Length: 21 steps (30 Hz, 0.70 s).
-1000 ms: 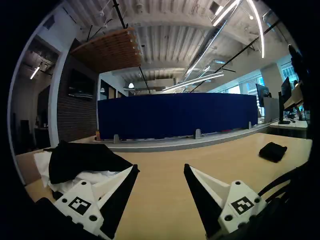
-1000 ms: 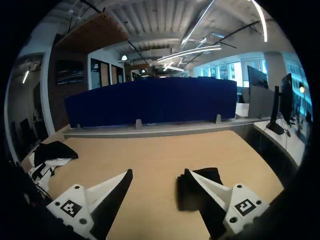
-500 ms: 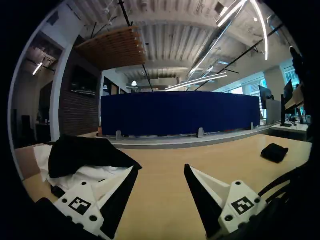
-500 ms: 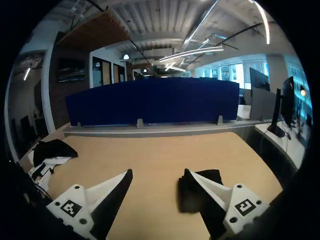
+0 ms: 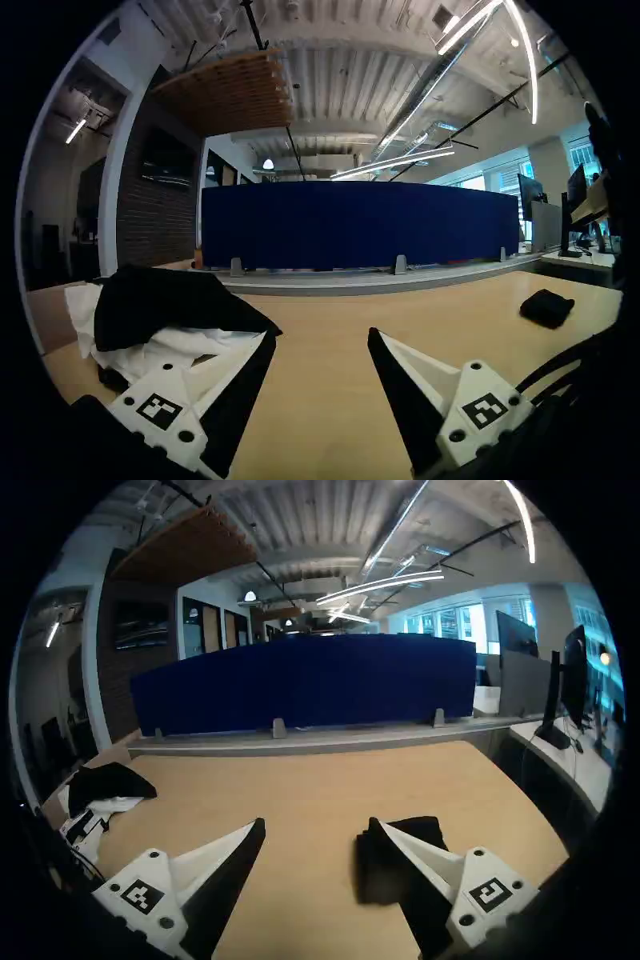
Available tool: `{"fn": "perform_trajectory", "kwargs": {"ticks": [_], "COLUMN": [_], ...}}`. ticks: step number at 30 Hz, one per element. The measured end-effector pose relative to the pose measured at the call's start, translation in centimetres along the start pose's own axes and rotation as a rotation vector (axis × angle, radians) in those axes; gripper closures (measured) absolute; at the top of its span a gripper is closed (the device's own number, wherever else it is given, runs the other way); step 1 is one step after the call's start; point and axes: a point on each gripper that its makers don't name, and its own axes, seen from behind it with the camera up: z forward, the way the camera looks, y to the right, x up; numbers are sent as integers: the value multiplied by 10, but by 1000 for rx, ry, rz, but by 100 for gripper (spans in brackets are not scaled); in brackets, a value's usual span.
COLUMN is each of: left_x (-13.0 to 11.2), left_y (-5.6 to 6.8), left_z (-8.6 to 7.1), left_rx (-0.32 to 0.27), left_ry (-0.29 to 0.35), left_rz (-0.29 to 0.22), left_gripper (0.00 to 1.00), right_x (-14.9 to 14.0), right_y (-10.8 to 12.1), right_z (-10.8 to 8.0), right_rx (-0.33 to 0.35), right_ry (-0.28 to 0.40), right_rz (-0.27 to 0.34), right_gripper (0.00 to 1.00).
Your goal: Fold towel
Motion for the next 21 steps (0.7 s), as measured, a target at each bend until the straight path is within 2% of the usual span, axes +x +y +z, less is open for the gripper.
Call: {"fn": "perform_trajectory", "kwargs": {"ticks": [6,14,21], "left_x": [1,0,0], "left_y": [-1,0,-1], "left_z": [0,0,-1], "left_rx": [-2,-2,-2], "left_ry": [-2,-1,-1], "left_rz": [-2,-2,-1], "left_gripper": [15,15,15], "right_x": [0,13,25], "right_y": [4,13,36], "right_z": [1,-4,-15], "right_rx": [6,18,3], "right_ry": [11,77,141], "right_rz": [0,28,55], "right_gripper": [0,0,0]}}
